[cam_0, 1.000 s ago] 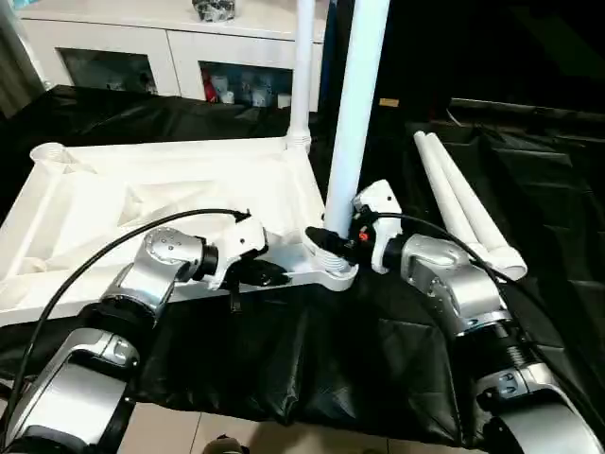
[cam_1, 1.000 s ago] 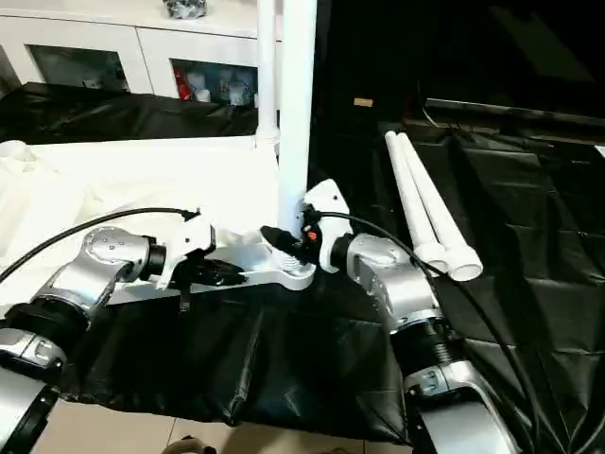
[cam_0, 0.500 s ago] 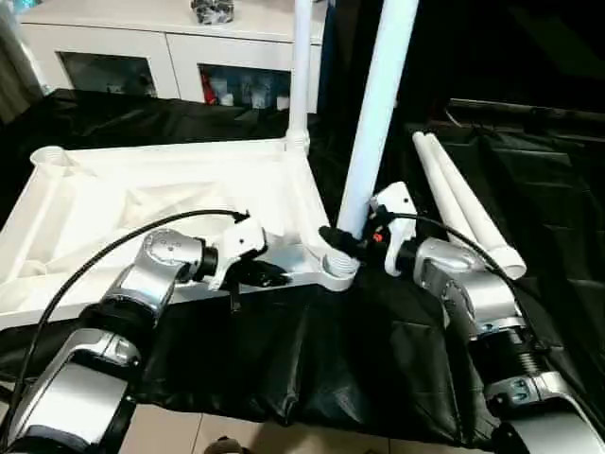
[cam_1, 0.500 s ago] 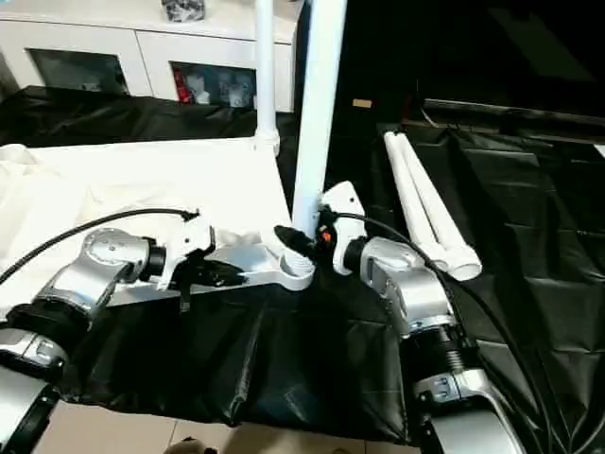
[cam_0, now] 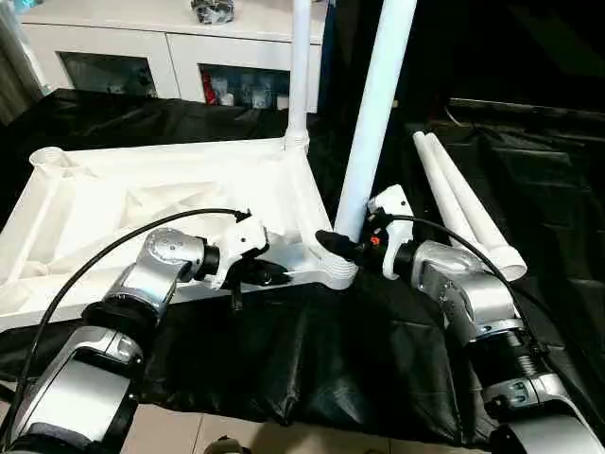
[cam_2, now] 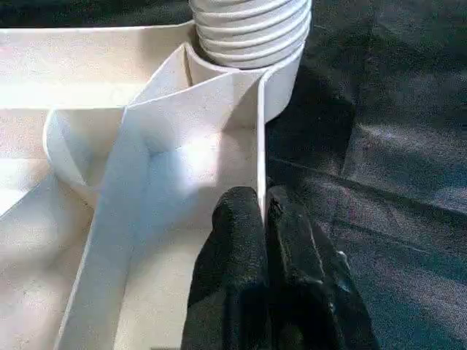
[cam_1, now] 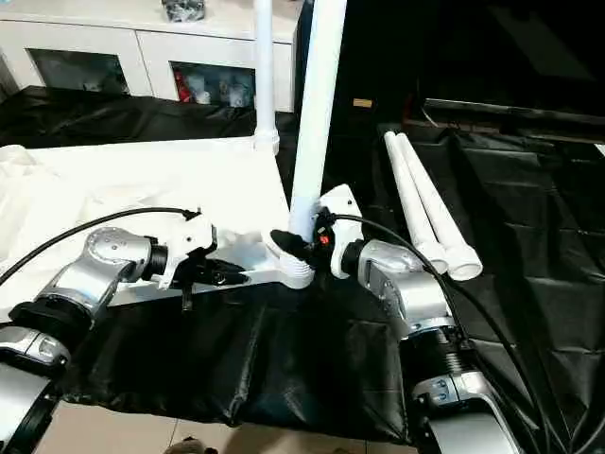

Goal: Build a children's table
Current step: Insert table leg to table base

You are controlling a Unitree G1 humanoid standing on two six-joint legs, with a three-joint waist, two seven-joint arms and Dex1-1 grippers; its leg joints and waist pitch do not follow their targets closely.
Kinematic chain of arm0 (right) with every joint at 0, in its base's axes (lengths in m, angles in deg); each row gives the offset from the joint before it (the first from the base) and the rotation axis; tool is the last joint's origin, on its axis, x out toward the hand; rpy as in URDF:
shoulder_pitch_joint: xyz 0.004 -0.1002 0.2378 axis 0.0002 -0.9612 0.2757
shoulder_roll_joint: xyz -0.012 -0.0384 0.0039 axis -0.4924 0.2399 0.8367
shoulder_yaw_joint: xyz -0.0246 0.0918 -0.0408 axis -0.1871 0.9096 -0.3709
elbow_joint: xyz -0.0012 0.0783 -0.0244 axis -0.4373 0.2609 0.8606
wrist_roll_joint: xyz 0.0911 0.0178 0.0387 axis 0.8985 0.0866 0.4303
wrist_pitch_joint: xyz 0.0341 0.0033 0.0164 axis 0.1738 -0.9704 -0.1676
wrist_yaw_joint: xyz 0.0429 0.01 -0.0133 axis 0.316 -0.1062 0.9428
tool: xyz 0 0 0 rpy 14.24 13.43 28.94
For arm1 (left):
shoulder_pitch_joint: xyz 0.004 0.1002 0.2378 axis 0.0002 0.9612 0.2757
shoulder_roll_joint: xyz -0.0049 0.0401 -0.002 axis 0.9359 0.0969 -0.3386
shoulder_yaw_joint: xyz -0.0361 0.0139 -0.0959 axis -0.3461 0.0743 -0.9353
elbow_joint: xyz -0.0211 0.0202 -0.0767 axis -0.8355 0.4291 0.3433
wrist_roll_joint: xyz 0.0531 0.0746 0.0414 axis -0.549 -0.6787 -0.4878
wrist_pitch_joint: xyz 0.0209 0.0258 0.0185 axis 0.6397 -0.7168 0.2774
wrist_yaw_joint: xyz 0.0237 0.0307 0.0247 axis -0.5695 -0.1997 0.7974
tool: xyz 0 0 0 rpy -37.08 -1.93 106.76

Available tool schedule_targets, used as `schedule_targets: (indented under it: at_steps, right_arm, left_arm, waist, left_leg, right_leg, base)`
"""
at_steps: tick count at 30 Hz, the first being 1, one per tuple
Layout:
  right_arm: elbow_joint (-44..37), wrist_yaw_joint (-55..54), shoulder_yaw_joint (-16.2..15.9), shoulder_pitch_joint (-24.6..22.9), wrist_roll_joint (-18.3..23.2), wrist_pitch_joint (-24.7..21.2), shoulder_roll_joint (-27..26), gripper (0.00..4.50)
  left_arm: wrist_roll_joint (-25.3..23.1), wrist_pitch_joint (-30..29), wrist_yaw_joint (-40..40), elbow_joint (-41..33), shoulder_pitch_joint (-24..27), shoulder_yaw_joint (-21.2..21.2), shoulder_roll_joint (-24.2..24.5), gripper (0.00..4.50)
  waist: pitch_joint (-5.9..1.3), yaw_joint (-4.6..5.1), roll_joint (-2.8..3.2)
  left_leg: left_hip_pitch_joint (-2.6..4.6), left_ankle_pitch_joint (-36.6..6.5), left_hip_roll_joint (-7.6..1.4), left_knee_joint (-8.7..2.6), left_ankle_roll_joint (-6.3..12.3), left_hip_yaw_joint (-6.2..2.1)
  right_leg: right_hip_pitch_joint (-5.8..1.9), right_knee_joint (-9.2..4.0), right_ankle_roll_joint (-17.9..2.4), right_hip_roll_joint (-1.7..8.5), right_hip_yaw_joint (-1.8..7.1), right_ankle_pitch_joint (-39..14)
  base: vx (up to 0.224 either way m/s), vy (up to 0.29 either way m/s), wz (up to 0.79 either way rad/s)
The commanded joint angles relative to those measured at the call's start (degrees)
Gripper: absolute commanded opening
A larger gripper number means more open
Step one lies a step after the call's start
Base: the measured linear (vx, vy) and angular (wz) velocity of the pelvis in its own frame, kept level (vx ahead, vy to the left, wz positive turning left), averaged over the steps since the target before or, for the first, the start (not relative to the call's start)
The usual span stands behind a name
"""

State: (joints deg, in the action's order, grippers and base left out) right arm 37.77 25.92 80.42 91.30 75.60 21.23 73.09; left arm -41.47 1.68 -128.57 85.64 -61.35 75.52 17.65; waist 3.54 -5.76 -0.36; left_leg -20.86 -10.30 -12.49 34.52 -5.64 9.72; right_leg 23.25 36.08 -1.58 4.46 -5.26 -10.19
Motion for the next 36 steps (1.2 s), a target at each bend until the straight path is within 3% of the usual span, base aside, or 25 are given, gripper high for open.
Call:
schedule_targets:
  at_steps: [1,6,15,18,23,30,33,35,36]
  right_arm:
    - [1.70,-0.80,1.70,-0.10,0.36,0.98,-0.37,1.91]
    - [4.19,-1.09,5.35,-1.80,3.73,2.81,-2.35,1.91]
    - [4.89,0.06,6.63,-6.87,5.05,6.12,-3.64,1.91]
    - [4.03,-0.63,5.91,-8.89,3.07,8.97,-3.37,1.91]
    - [0.66,-3.38,0.52,-10.62,-3.71,12.10,-1.09,1.91]
    - [0.92,-2.87,-2.05,-9.34,-5.84,11.76,-0.80,1.91]
    - [2.89,-1.37,-3.45,-7.58,-6.43,10.79,-0.87,1.91]
    - [4.84,0.37,-5.05,-6.35,-7.17,10.64,-0.49,1.91]
    - [5.47,0.98,-5.49,-6.01,-7.46,10.82,-0.28,1.91]
  left_arm:
    - [0.57,1.03,0.05,-0.23,-1.13,-1.67,-0.54,0.00]
    - [0.59,1.11,-0.06,-0.27,-1.23,-1.67,-0.60,0.00]
    - [0.56,1.22,0.35,0.26,-1.75,-1.81,-0.91,0.00]
    - [0.49,1.33,0.51,0.35,-1.80,-1.83,-1.00,0.00]
    - [0.18,1.62,0.87,0.69,-1.86,-1.76,-1.10,0.00]
    - [-0.08,1.95,0.96,0.75,-1.54,-1.66,-1.20,0.00]
    - [-0.08,1.92,0.53,0.21,-1.11,-1.51,-1.07,0.00]
    - [-0.06,1.93,-0.24,-0.26,-0.81,-1.26,-0.89,0.00]
    - [-0.05,1.91,-0.60,-0.52,-0.69,-1.14,-0.78,0.00]
  waist:
    - [-4.47,0.18,0.91]
    - [-4.53,0.15,1.29]
    - [-4.57,0.08,1.58]
    - [-4.54,0.04,1.63]
    - [-4.30,0.11,1.49]
    - [-4.25,0.31,1.46]
    - [-4.21,0.52,1.07]
    - [-4.11,0.81,1.32]
    - [-4.13,0.89,0.99]
  left_leg:
    - [0.67,-12.46,-0.64,-4.10,-1.04,-0.03]
    - [0.68,-13.01,-0.70,-4.09,-0.87,-0.07]
    - [0.61,-12.70,-0.70,-4.16,-0.04,-0.06]
    - [0.70,-13.21,-0.75,-4.26,-0.03,-0.06]
    - [0.69,-13.53,-0.60,-4.39,-0.45,-0.06]
    - [0.80,-14.93,-0.67,-4.49,-0.11,-0.12]
    - [0.72,-15.11,-0.63,-4.49,0.00,-0.12]
    - [0.67,-15.24,-0.67,-4.56,-0.05,-0.20]
    - [0.73,-15.29,-0.69,-4.51,0.03,-0.11]
  right_leg:
    - [-3.31,-4.81,-10.07,3.74,3.12,-13.24]
    - [-3.32,-4.81,-10.69,3.86,3.10,-12.66]
    - [-3.40,-4.83,-11.06,3.79,3.01,-12.18]
    - [-3.32,-5.06,-10.61,3.81,3.00,-13.20]
    - [-3.28,-5.39,-9.12,3.73,2.99,-16.05]
    - [-3.14,-5.57,-9.14,3.76,3.06,-16.85]
    - [-3.17,-5.59,-9.02,3.80,3.03,-17.93]
    - [-3.15,-5.64,-9.00,3.74,2.98,-18.51]
    - [-3.06,-5.72,-9.07,3.76,3.05,-18.47]
  base:
    - [0.000,0.000,0.00]
    - [0.000,0.000,0.00]
    - [0.000,0.000,0.00]
    - [0.000,0.000,0.00]
    - [0.000,0.000,0.00]
    - [0.000,0.000,0.00]
    - [0.000,0.000,0.00]
    - [0.000,0.000,0.00]
    - [0.000,0.000,0.00]
